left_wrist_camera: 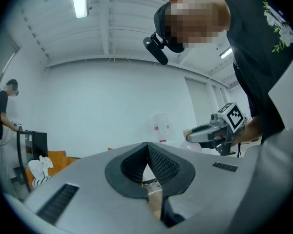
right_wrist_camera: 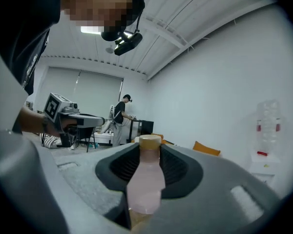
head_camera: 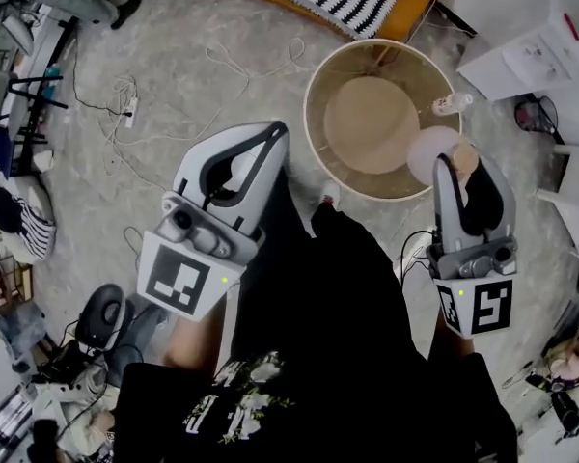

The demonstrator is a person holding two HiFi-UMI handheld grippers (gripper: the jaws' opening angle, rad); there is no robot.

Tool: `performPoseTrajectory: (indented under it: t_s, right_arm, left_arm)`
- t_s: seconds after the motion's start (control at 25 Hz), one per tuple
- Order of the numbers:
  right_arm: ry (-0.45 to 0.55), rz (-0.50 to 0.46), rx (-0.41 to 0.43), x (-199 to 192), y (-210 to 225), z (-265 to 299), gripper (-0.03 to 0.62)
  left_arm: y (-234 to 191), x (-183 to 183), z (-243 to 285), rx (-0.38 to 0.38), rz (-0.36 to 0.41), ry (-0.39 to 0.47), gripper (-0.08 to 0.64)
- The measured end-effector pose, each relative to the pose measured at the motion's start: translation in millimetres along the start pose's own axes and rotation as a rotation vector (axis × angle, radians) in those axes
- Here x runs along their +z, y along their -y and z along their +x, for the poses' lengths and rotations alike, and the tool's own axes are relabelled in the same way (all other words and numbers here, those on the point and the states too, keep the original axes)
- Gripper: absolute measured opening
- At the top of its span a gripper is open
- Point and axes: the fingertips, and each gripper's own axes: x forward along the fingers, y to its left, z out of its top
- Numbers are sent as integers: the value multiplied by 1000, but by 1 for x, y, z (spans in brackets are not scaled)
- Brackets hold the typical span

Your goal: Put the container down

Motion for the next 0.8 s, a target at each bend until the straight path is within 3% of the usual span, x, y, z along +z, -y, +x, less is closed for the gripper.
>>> performPoseTrajectory:
  t_s: [0.4,0.8]
  right_arm:
    - [16,55,-255,21,35,49,121]
    - [-24,97,-483,11,57,77,121]
  left_arm:
    - [-59,6,85,-289,31,31,5]
    - [-76,-2,154,-576,29,44,5]
